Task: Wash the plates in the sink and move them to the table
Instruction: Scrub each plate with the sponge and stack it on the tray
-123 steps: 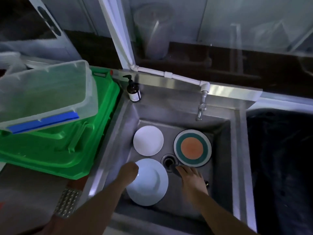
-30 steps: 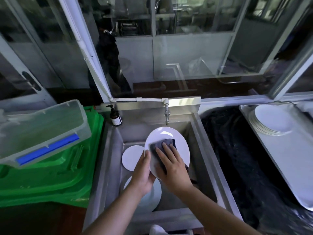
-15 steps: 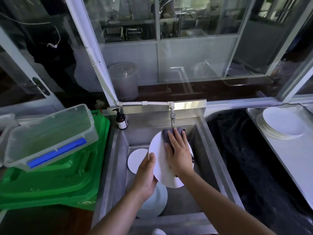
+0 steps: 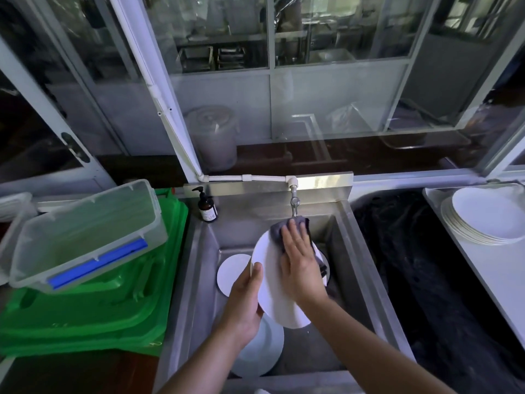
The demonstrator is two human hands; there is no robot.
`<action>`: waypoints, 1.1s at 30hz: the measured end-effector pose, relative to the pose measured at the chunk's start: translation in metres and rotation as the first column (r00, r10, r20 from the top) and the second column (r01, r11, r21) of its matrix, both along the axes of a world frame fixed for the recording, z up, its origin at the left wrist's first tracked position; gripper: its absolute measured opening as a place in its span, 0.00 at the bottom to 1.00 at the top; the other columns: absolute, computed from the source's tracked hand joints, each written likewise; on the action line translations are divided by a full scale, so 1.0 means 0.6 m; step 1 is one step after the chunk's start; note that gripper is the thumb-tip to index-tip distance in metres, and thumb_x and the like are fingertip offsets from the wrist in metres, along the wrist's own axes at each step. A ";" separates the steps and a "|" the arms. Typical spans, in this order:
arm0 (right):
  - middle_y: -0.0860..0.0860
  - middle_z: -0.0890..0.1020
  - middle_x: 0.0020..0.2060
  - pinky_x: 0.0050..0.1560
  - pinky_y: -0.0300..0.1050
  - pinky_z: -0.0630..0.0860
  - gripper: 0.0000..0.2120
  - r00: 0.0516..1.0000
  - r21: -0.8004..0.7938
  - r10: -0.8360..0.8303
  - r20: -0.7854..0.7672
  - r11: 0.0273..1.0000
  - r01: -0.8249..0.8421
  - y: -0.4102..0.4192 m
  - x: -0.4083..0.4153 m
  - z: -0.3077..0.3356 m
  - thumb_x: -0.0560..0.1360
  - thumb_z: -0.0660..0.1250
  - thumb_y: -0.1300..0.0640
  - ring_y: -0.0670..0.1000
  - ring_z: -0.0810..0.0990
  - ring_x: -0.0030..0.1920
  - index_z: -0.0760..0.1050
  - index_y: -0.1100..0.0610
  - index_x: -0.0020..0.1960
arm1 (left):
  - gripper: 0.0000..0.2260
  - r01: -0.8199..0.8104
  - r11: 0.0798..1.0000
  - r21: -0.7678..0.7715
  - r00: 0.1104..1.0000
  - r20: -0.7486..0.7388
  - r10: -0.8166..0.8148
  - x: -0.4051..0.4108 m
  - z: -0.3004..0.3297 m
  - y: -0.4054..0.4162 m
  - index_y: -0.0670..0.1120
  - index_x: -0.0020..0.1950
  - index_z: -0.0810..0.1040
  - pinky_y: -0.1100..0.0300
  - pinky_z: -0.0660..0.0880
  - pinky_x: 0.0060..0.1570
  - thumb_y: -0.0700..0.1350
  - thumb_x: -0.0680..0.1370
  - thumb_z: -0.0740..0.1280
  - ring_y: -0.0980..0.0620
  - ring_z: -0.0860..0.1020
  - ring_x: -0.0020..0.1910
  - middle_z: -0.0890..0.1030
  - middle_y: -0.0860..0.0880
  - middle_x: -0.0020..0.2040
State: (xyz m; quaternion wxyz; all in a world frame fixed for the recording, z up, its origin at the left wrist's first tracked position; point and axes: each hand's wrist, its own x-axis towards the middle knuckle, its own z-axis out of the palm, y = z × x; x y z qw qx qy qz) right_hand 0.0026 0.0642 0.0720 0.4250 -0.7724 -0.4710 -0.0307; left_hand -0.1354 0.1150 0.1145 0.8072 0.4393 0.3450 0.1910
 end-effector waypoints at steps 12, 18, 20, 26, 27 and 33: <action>0.53 0.60 0.80 0.77 0.62 0.59 0.25 0.996 -0.052 -0.060 -0.060 0.997 0.057 0.019 -0.006 0.004 0.83 0.54 0.54 0.59 0.51 0.81 0.65 0.58 0.78 | 0.22 -0.041 0.999 -0.010 0.999 0.035 0.041 0.031 0.006 0.024 0.43 0.71 0.76 0.43 0.72 0.69 0.54 0.83 0.63 0.42 0.79 0.67 0.81 0.40 0.66; 0.50 0.66 0.78 0.73 0.59 0.67 0.24 0.965 -0.053 0.147 0.216 0.989 -0.139 -0.012 0.064 -0.004 0.80 0.69 0.56 0.54 0.59 0.80 0.71 0.53 0.76 | 0.25 -0.039 0.999 -0.038 0.999 0.022 0.040 0.030 -0.001 0.051 0.45 0.70 0.77 0.41 0.70 0.71 0.59 0.80 0.66 0.42 0.78 0.68 0.80 0.41 0.67; 0.45 0.61 0.79 0.77 0.59 0.61 0.24 0.994 -0.060 -0.100 -0.052 0.993 0.097 -0.015 0.079 0.000 0.81 0.66 0.52 0.50 0.52 0.82 0.69 0.50 0.77 | 0.22 -0.033 0.999 -0.022 0.999 0.012 0.033 0.035 0.001 0.044 0.46 0.67 0.79 0.40 0.72 0.69 0.58 0.80 0.65 0.41 0.79 0.66 0.82 0.42 0.65; 0.54 0.65 0.78 0.78 0.59 0.60 0.22 0.981 0.076 0.127 0.146 0.987 -0.139 0.001 -0.018 0.008 0.82 0.64 0.53 0.57 0.56 0.81 0.71 0.59 0.75 | 0.23 -0.017 0.999 -0.030 0.999 0.040 0.018 0.056 0.008 0.047 0.43 0.71 0.76 0.45 0.70 0.71 0.55 0.81 0.60 0.45 0.78 0.69 0.80 0.42 0.68; 0.54 0.66 0.77 0.77 0.59 0.61 0.22 0.954 0.052 0.209 0.215 0.973 -0.225 -0.008 -0.003 0.006 0.82 0.65 0.53 0.59 0.59 0.80 0.71 0.58 0.75 | 0.24 -0.010 0.999 -0.035 0.999 0.053 0.011 0.056 0.007 0.051 0.43 0.73 0.75 0.45 0.70 0.71 0.56 0.83 0.60 0.45 0.77 0.69 0.79 0.42 0.69; 0.44 0.57 0.80 0.78 0.58 0.58 0.25 0.976 -0.044 -0.179 -0.124 0.984 0.175 0.004 0.069 0.012 0.83 0.55 0.44 0.50 0.47 0.82 0.63 0.49 0.79 | 0.24 -0.001 0.999 -0.046 0.999 0.032 0.003 0.066 0.013 0.050 0.46 0.70 0.77 0.47 0.81 0.52 0.61 0.81 0.63 0.44 0.82 0.62 0.83 0.43 0.64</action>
